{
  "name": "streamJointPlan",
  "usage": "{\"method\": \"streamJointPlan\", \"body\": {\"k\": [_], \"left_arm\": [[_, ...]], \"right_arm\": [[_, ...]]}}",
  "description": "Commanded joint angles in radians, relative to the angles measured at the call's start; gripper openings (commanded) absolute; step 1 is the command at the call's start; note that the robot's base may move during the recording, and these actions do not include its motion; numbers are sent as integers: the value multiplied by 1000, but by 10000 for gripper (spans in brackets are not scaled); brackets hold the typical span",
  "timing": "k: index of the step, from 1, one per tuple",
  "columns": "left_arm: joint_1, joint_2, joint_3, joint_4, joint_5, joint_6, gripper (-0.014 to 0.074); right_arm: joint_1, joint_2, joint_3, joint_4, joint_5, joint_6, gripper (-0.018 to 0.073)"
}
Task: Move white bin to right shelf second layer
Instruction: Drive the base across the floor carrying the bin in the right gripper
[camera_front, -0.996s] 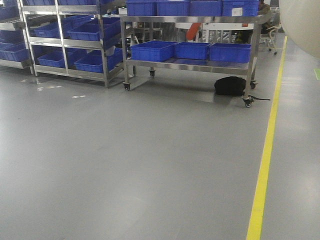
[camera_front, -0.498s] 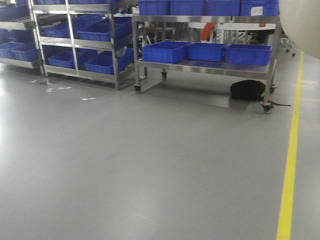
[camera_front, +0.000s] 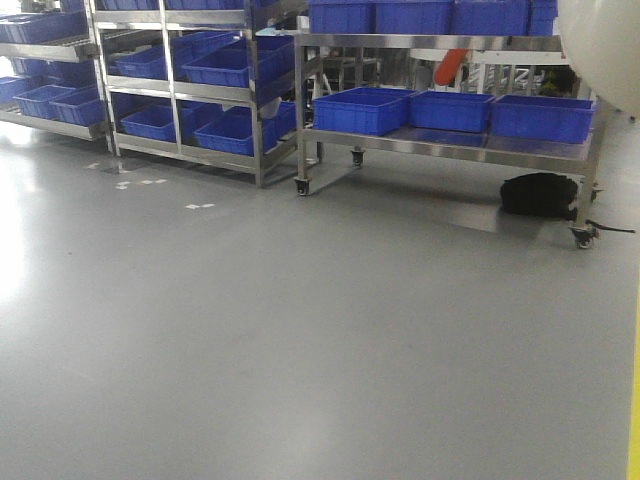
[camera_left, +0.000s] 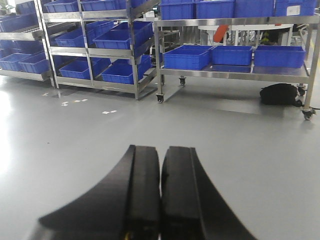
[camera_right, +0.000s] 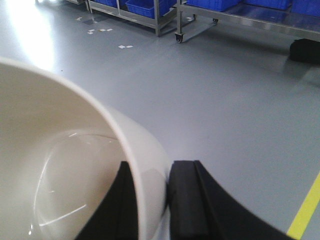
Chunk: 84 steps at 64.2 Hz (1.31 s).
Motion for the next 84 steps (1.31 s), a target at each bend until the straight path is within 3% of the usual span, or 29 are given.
{"method": "streamJointPlan", "body": {"k": [1,84], "left_arm": [[-4,-14,37,-5,-84,-4,85],[-4,-14,37,-5,-84,-4,85]], "right_arm": [[-5,0,-31,-10,-99,0,57],[-5,0,-31,-10,-99,0,57]]}}
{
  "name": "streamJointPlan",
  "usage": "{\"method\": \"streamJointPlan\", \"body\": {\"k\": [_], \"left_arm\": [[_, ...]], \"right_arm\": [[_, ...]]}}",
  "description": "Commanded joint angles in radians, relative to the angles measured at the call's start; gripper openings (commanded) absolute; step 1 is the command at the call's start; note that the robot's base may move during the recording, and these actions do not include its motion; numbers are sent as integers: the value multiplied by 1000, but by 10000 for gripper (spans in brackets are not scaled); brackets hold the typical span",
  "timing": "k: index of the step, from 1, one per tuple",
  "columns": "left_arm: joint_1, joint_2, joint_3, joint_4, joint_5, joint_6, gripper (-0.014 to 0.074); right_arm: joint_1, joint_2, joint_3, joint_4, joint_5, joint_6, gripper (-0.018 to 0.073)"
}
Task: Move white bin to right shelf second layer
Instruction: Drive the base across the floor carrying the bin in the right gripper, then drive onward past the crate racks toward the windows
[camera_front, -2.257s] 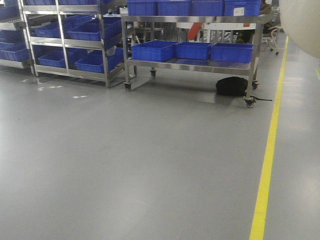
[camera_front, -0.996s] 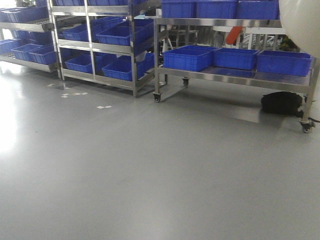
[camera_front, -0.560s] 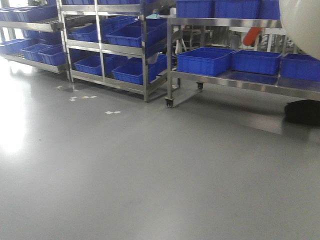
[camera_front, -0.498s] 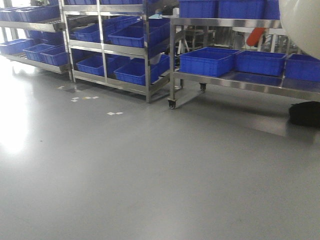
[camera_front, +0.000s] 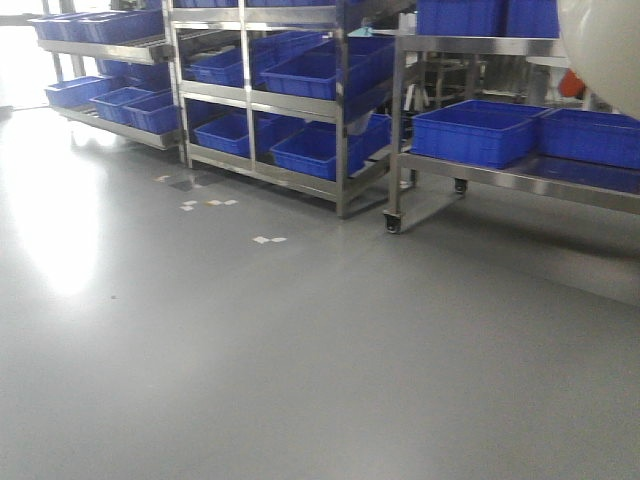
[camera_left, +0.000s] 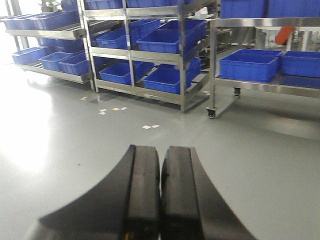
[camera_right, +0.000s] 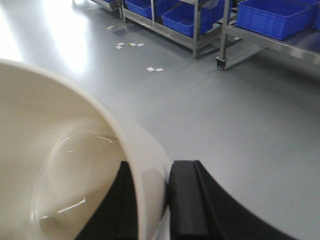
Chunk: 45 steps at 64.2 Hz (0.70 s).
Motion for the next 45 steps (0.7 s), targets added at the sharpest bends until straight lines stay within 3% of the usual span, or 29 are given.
{"method": "streamJointPlan", "body": {"k": [1,45], "left_arm": [[-4,-14,37,-5,-84,-4,85],[-4,-14,37,-5,-84,-4,85]], "right_arm": [[-5,0,-31,-10,-99,0,57],[-5,0,-31,-10,-99,0,57]]}}
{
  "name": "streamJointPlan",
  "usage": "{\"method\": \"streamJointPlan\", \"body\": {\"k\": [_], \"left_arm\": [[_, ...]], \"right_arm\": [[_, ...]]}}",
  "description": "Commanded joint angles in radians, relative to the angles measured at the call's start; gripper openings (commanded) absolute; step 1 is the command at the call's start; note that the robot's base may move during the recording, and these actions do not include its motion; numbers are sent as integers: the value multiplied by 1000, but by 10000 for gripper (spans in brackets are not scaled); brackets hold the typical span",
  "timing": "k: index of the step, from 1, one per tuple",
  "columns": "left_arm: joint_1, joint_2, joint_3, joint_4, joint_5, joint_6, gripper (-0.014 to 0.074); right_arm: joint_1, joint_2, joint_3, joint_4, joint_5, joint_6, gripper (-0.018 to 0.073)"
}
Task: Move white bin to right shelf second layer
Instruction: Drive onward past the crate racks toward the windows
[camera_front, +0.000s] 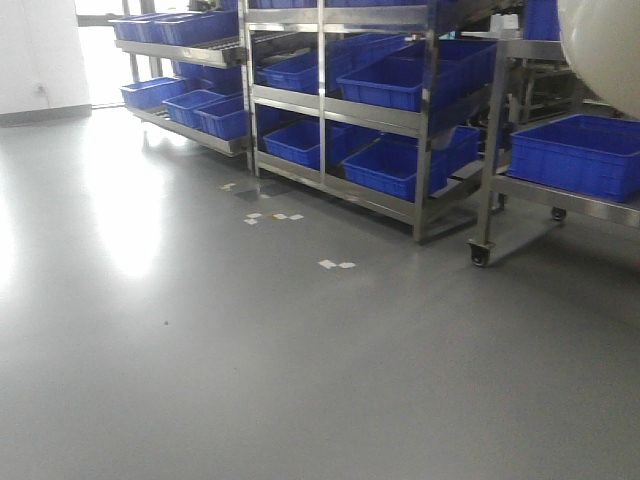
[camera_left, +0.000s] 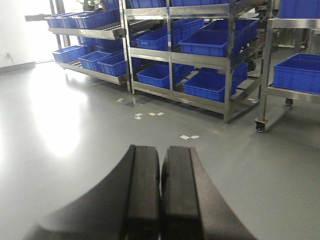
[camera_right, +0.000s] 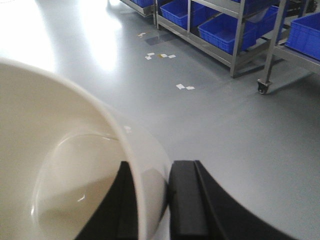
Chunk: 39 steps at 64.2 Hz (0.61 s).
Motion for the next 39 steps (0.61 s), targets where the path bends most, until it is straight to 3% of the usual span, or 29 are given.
{"method": "streamJointPlan", "body": {"k": [1,39], "left_arm": [[-4,-14,37,-5,-84,-4,85],[-4,-14,37,-5,-84,-4,85]], "right_arm": [[-5,0,-31,-10,-99,0,57],[-5,0,-31,-10,-99,0,57]]}}
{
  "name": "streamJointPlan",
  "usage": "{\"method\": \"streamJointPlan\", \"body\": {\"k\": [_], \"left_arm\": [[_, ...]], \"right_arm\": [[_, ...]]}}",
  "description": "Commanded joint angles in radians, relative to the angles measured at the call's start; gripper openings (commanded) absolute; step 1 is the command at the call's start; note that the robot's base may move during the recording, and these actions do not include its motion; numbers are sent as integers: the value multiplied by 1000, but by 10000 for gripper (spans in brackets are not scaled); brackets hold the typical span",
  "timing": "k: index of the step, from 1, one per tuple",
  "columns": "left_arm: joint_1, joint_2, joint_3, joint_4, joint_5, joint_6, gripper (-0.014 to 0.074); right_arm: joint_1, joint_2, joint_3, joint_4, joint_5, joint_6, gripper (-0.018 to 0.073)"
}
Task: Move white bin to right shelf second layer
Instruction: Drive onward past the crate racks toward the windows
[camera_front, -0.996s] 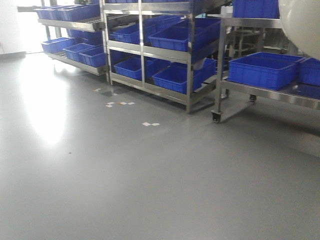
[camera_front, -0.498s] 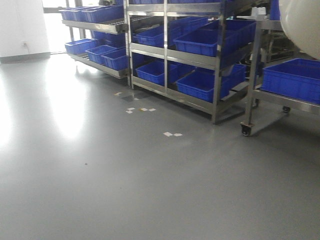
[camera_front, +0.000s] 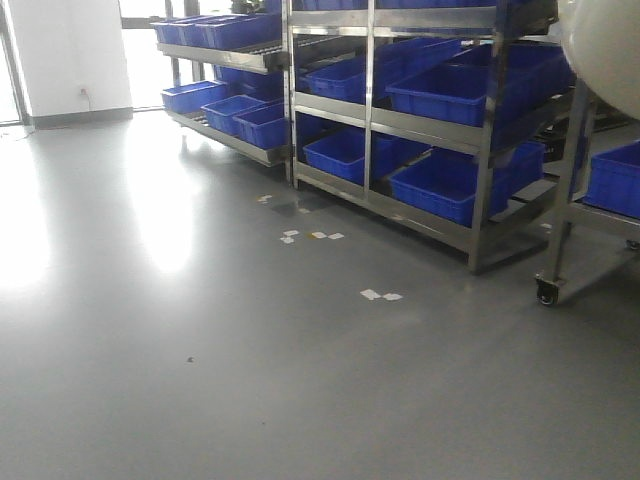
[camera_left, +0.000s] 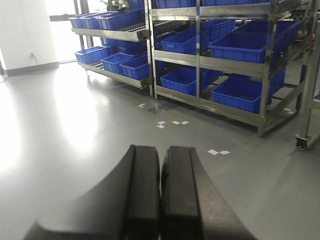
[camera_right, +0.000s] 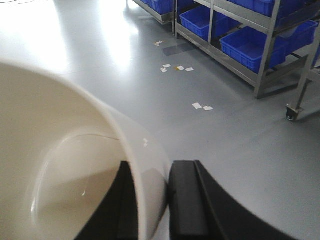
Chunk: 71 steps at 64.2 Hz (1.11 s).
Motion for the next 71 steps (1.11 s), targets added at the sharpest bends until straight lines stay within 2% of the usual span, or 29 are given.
{"method": "streamJointPlan", "body": {"k": [1,71], "left_arm": [[-4,-14,37,-5,-84,-4,85],[-4,-14,37,-5,-84,-4,85]], "right_arm": [[-5,0,-31,-10,-99,0,57],[-5,0,-31,-10,-99,0,57]]}}
